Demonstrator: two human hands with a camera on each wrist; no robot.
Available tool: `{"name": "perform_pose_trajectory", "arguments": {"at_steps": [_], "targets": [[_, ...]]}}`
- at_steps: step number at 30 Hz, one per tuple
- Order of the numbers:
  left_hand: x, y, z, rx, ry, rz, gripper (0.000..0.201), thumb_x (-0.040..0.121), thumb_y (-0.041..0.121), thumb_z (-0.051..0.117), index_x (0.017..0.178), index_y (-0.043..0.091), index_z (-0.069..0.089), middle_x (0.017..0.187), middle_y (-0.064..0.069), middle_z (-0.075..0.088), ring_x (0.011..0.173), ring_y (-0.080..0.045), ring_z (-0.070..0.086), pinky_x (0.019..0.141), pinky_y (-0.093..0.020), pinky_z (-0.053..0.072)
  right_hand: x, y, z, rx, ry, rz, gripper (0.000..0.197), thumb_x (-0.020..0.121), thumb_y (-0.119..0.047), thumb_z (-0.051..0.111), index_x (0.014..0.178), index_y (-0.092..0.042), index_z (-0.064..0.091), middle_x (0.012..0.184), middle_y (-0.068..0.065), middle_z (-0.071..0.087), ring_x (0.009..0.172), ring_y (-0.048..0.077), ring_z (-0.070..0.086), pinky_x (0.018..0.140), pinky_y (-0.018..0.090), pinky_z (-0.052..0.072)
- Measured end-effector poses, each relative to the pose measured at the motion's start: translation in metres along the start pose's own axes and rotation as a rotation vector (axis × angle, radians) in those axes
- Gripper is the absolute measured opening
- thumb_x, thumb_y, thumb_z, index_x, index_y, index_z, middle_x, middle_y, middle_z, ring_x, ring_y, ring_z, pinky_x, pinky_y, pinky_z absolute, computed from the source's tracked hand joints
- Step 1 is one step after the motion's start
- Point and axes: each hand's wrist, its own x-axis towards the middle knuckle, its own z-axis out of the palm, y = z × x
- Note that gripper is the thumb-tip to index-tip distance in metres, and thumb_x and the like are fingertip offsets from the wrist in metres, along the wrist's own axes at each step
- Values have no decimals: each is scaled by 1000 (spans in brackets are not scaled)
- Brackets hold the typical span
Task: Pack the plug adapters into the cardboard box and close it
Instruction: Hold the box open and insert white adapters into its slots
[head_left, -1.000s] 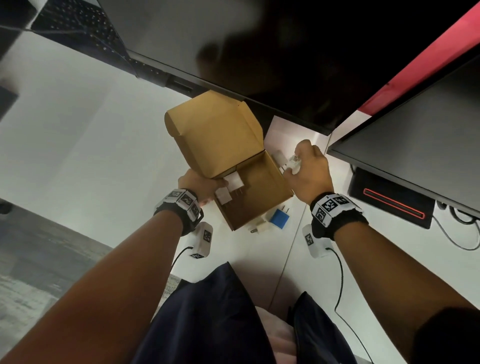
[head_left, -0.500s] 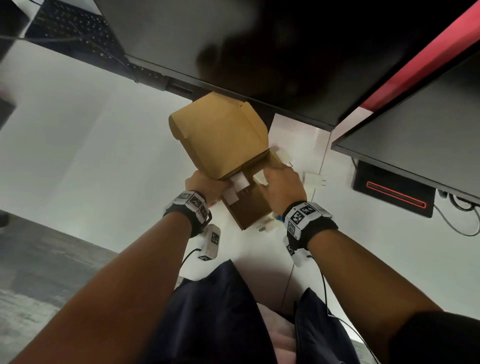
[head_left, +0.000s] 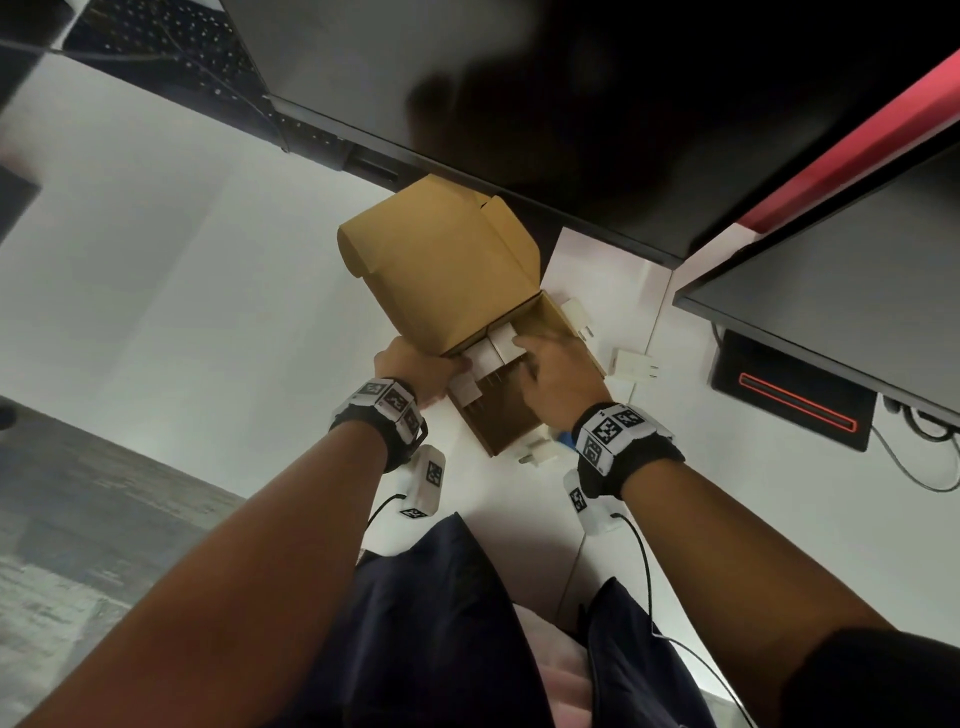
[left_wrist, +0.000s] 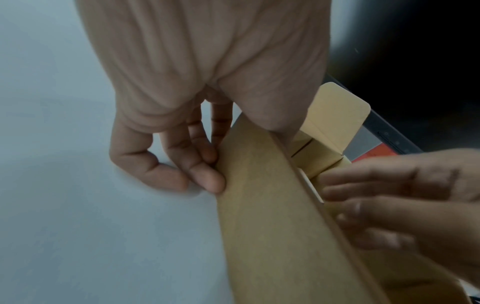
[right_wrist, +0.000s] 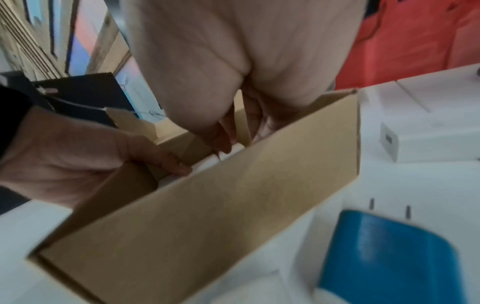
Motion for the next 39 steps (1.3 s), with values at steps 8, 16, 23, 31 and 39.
{"name": "perform_pose_trajectory", "arguments": {"at_steps": [8,16,23,31,39], "targets": [[-5,2,-2,-19,10,21,34,79,47,85,89,20,67,77,-3,76,74,-26,76,85,-39,67,-6,72,-52,-138,137,175,30,89,-13,62,118,-17,69,117,12,61,108,31,56,87,33,51],[-9,3,-2,-13,37,-14,43,76,50,87,87,15,67,62,-4,71,46,-17,60,53,-25,47,-49,130,-34,-95,84,262,52,91,-12,70,140,-17,54,120,18,61,109,35,61,91,44,56],[-10,2,-1,-28,47,-18,65,76,53,88,118,8,69,71,-5,74,36,-10,58,48,-23,45,-38,91,-38,168,299,55,29,89,-25,75,109,-13,59,102,8,67,85,16,63,70,27,56],[-18,8,-4,-37,9,6,52,80,46,85,112,9,70,67,-2,68,49,-19,60,64,-30,54,-4,30,-29,-72,187,-51,23,89,-25,73,102,-9,63,97,13,61,87,30,61,73,40,57],[-19,10,-6,10,-8,74,30,84,44,80,81,20,61,86,-11,80,90,-35,80,92,-49,64,9,2,-13,-397,71,-3,11,96,-13,61,101,-6,67,109,16,62,94,35,62,71,41,54]]}}
